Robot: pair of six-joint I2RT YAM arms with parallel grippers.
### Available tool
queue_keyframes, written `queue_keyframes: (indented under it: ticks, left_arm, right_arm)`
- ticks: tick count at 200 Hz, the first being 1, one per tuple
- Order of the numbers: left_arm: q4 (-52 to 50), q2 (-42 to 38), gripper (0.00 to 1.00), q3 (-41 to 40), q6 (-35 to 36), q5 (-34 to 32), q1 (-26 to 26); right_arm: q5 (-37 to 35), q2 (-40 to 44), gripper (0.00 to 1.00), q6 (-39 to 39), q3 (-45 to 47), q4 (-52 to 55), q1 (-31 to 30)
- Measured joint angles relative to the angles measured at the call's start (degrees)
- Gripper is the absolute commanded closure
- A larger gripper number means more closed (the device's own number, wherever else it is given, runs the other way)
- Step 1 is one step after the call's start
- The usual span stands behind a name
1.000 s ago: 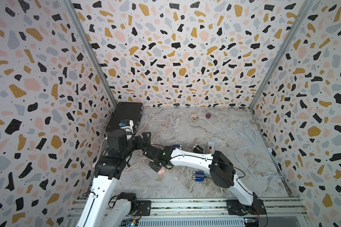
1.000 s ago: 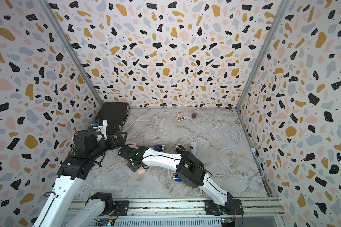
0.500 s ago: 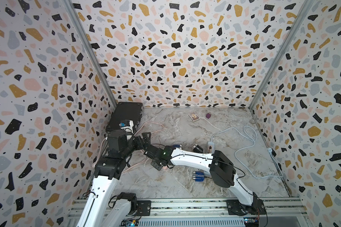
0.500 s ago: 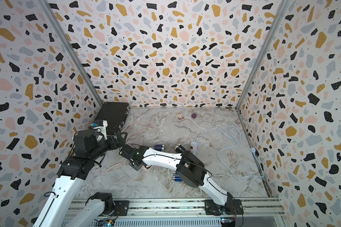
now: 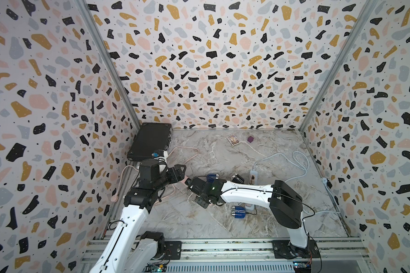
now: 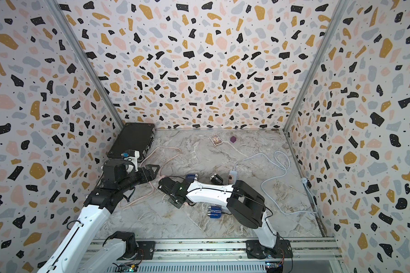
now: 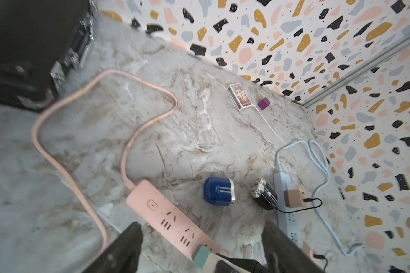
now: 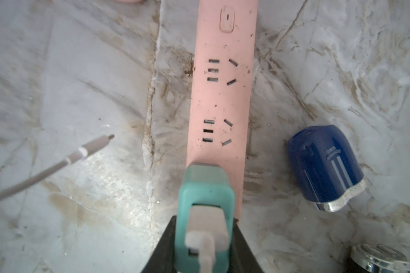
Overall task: Unplug the electric shaver
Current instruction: Move the socket to the center of the board, then remove the plug from the socket.
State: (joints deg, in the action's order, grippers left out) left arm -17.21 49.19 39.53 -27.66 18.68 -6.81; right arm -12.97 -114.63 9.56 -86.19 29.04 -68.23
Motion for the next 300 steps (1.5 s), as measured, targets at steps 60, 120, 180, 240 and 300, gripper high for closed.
queue_keyframes:
  ticks: [60,120,180,240,300]
  left_arm:
    - [17.75,0.13,0.52,-15.26,-3.13,1.07,-0.35]
    - [38.34,8.37,0.38,-26.88,-1.46,-2.75,-5.44]
    - [59.95,27.45,0.36,-27.76,-2.14,-5.2,-8.63]
    - [91.47,48.04,0.44,-28.33,-7.21,-3.02,-8.66]
    - [105.37,55.45,0.52,-30.29,-11.19,-1.55,-8.57]
  right_arm:
    - [2.54,2.78,0.92,-0.52,5.6,-6.38,0.59]
    - [4.07,3.96,0.92,-0.63,8.15,-9.57,1.16]
    - [5.68,4.57,0.92,-0.72,9.2,-10.8,1.53]
    - [8.44,5.53,0.93,0.46,11.19,-13.16,2.89]
    - [8.94,5.64,0.95,0.5,11.19,-13.11,3.13]
